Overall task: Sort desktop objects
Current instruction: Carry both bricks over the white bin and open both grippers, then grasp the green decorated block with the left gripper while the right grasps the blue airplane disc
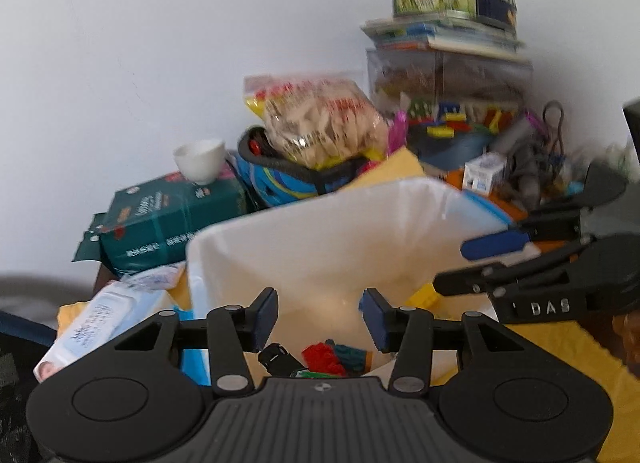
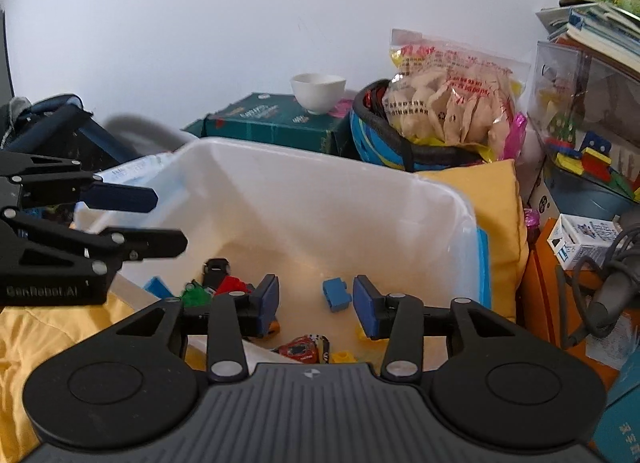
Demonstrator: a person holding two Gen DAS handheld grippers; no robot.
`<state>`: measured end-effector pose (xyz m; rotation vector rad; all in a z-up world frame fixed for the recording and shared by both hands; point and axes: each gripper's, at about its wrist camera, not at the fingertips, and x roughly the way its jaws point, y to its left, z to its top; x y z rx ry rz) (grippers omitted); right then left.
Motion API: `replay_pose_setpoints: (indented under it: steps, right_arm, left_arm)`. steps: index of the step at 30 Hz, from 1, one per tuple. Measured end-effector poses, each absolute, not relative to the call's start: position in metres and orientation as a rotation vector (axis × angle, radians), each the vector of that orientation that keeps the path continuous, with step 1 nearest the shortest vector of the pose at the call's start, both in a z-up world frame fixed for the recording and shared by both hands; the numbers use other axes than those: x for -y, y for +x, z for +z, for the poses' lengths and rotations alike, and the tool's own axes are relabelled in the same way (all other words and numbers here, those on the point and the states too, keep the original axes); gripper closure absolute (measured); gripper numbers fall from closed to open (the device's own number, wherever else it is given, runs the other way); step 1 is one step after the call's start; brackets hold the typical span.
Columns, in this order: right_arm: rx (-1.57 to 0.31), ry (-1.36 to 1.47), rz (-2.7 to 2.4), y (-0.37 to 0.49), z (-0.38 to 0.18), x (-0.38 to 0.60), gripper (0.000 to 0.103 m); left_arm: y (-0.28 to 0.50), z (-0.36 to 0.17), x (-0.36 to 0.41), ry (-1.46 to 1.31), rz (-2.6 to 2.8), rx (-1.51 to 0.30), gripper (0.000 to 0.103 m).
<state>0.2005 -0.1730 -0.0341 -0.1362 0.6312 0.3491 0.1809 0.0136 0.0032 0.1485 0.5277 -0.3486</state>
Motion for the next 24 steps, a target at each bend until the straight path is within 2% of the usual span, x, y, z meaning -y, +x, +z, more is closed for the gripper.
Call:
replay_pose_setpoints:
  steps: [5,13,24]
  right_arm:
    - [-0.584,-0.157,0.376,0.164,-0.02,0.173,0.047]
    - [-0.706,-0.171,0.41,0.113,-0.054,0.168,0.047]
    - [-0.862,-0.195,0.448,0.072,-0.111,0.159,0.047]
  left_arm:
    - [0.137,0.018,-0.026,0.127,-0.337,-0.499,0.037]
    - [0.07,-0.017,-0.037,0.13,-0.304,-0.636,0.036]
    - [0.03,-0.088,-0.041,0.029,-0.287,-0.879,0.036]
